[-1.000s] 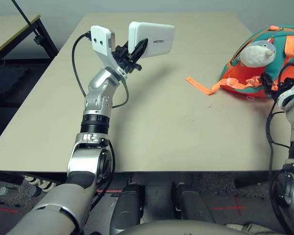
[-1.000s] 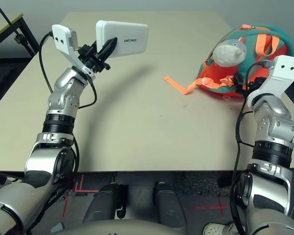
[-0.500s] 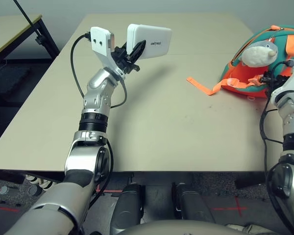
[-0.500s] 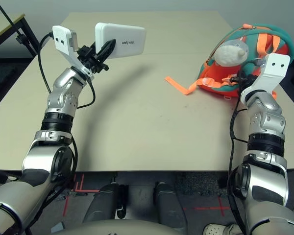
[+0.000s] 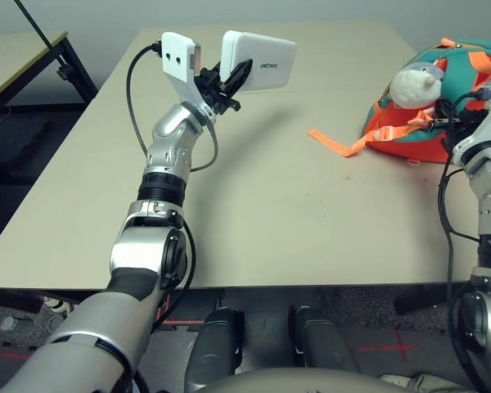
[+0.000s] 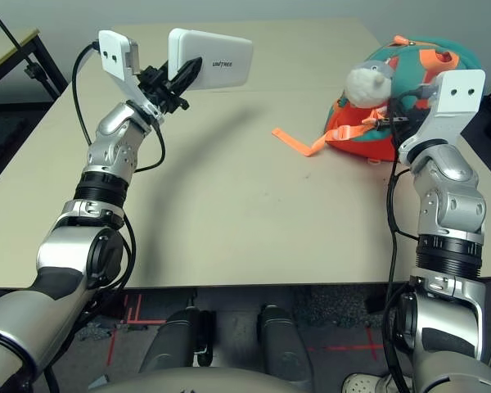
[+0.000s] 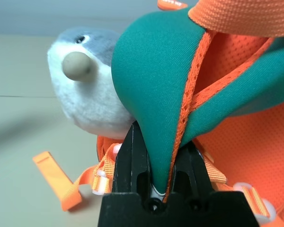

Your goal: Put the pencil case into the backpack and zip it.

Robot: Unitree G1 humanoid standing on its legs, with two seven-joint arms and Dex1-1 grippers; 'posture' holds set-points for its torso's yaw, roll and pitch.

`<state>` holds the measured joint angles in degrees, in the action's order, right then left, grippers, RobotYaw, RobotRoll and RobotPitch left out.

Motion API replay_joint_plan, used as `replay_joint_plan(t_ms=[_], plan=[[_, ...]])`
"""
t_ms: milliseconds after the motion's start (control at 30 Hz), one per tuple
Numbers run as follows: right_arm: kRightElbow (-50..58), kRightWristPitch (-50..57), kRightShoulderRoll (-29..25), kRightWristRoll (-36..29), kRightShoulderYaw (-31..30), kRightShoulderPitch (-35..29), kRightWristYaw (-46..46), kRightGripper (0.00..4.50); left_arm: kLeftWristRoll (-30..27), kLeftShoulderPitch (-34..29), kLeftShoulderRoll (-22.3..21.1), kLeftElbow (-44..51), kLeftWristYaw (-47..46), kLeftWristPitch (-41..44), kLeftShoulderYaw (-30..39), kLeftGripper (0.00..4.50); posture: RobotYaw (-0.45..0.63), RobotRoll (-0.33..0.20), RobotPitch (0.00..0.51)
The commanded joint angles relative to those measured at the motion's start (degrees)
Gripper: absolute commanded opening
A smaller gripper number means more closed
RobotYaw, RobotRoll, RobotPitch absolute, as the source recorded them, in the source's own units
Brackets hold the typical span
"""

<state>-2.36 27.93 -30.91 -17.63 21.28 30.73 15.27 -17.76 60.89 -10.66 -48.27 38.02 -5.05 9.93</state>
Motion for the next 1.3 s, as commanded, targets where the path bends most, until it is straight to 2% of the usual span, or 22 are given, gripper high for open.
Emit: replay_joint_plan(t_ms=[33,367,500,633,733,867,1067,1300], plan=[[8.7,2.3,0.4,-2.8,0.0,1.6,-0.5,0.16,0.5,2.7,-0.3,-1.8,0.9,-2.5,0.2,1.44,-0.09,0.000,0.068],[22.6,11.4,3.8,-7.8,-2.0,1.8,-2.7,0.16,0.6,2.8,-1.1,-3.3,2.0,-3.3,0.4,1.44,-0.10,0.000,0.068],[29.9,15.5,8.9,-10.8,-3.9,-0.1,-5.6,0.16,0.4,3.2,-1.9,-3.4,2.5,-3.0,0.7,1.44,-0.11,0.000,0.065],[36.8,19.0,14.1,-13.2,-6.2,-4.5,-7.7,0.16,0.0,3.4,-3.2,-3.2,3.4,-2.6,1.0,1.44,-0.11,0.000,0.064],[40.1,20.1,15.4,-14.5,-7.0,-9.4,-7.7,0.15,-1.1,3.1,-4.4,-2.0,5.8,-1.3,1.3,1.44,-0.12,0.000,0.067],[42.5,20.7,14.2,-17.2,-6.7,-15.0,-5.5,0.15,-5.4,2.9,-7.1,0.9,14.5,6.1,2.4,1.44,-0.12,0.000,0.070],[43.4,20.9,8.7,-20.5,-5.6,-22.4,-0.5,0.15,-11.7,5.2,-12.4,3.2,23.3,19.4,4.9,1.44,-0.11,0.000,0.076],[41.6,19.9,4.0,-21.4,-4.0,-25.0,2.2,0.15,-13.0,7.5,-16.8,4.1,34.0,30.2,2.4,1.44,-0.11,0.000,0.075]])
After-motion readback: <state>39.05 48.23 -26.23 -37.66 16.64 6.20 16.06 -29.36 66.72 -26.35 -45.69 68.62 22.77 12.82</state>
